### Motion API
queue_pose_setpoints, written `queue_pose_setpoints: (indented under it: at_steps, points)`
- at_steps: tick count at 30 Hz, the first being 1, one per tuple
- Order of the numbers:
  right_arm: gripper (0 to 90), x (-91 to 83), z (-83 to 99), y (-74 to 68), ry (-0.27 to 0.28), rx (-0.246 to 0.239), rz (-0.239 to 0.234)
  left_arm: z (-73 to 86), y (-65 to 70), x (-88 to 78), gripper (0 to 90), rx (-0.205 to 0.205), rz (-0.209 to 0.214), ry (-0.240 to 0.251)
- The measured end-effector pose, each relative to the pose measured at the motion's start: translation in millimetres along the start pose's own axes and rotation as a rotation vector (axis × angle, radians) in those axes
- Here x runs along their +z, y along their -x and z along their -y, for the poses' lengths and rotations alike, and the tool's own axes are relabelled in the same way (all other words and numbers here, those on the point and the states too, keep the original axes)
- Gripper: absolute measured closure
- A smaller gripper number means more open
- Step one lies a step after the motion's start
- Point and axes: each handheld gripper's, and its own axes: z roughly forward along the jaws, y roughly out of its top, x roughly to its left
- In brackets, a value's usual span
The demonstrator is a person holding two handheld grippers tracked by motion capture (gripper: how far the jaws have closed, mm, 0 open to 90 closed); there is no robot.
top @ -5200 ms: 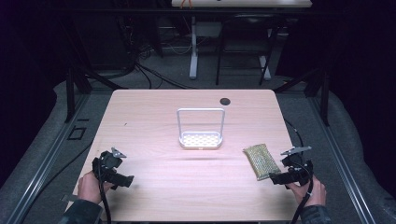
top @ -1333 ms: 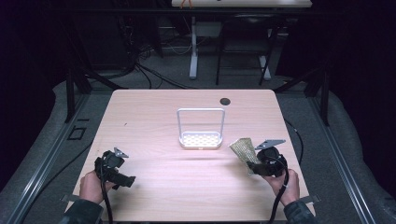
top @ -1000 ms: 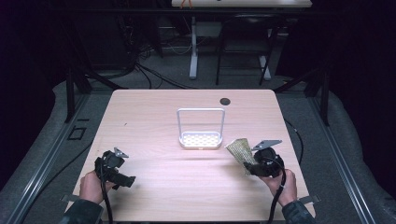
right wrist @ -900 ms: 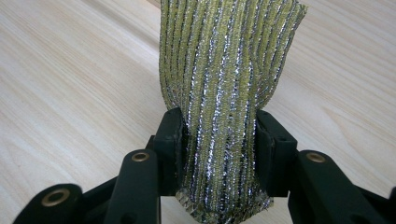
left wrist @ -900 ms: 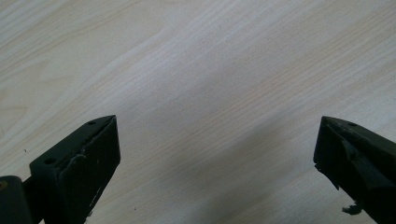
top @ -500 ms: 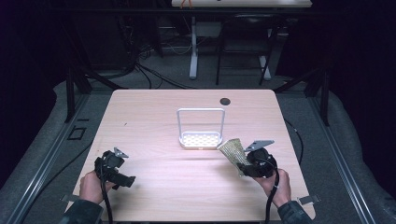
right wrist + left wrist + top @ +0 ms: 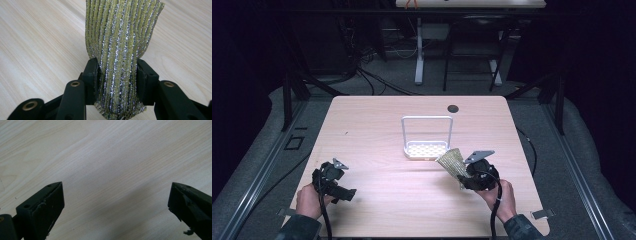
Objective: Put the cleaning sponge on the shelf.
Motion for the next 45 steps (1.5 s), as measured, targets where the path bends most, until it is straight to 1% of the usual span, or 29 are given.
queue_pose_setpoints:
  at_steps: [2, 3, 9, 14, 19, 20, 25, 31, 37, 40, 42, 45]
  points:
    - [58.6, 1.0, -1.2, -2.5, -0.001, -0.003, -0.003, -1.1, -0.1, 0.7, 0.4, 0.003, -0.001, -0.001]
    - [58.6, 2.2, -2.4, -3.5, 0.001, -0.010, -0.001, -1.5, 0.3, 0.4, 0.4, -0.001, 0.002, 0.003]
    - [58.8, 3.7, -5.9, -6.6, 0.013, -0.015, -0.001, -1.4, 1.5, 0.1, 0.4, 0.002, -0.001, 0.001]
    - [58.9, 6.1, -8.8, -7.2, 0.014, -0.025, -0.003, -2.9, 1.9, 1.8, 0.4, 0.003, 0.005, -0.003]
    - [58.9, 6.8, -11.2, -8.6, 0.022, -0.022, -0.005, -3.9, 2.5, 2.4, 0.4, 0.002, 0.005, -0.002]
    - [58.9, 6.8, -11.8, -8.1, 0.025, -0.031, -0.003, -4.1, 2.4, 2.8, 0.4, 0.000, 0.007, 0.000]
    - [58.9, 8.7, -14.9, -8.9, 0.031, -0.026, -0.004, -5.2, 3.4, 4.1, 1.0, 0.009, 0.002, -0.011]
    - [58.8, 12.3, -20.4, -13.3, 0.032, -0.030, -0.005, -5.6, 4.1, 4.1, 1.3, 0.022, 0.000, -0.008]
    - [58.8, 14.8, -26.3, -14.6, 0.045, -0.035, -0.009, -4.5, 3.1, 3.7, 1.2, 0.014, 0.003, -0.003]
    - [58.8, 16.4, -27.4, -15.1, 0.043, -0.042, -0.008, -5.0, 3.5, 2.4, 1.2, 0.017, 0.000, 0.003]
    - [58.8, 16.3, -27.8, -15.9, 0.044, -0.037, -0.008, -4.9, 3.8, 2.3, 1.2, 0.017, -0.001, 0.005]
    - [58.8, 15.8, -30.1, -16.5, 0.055, -0.043, -0.005, -4.9, 3.4, 2.7, 1.2, 0.017, 0.004, 0.001]
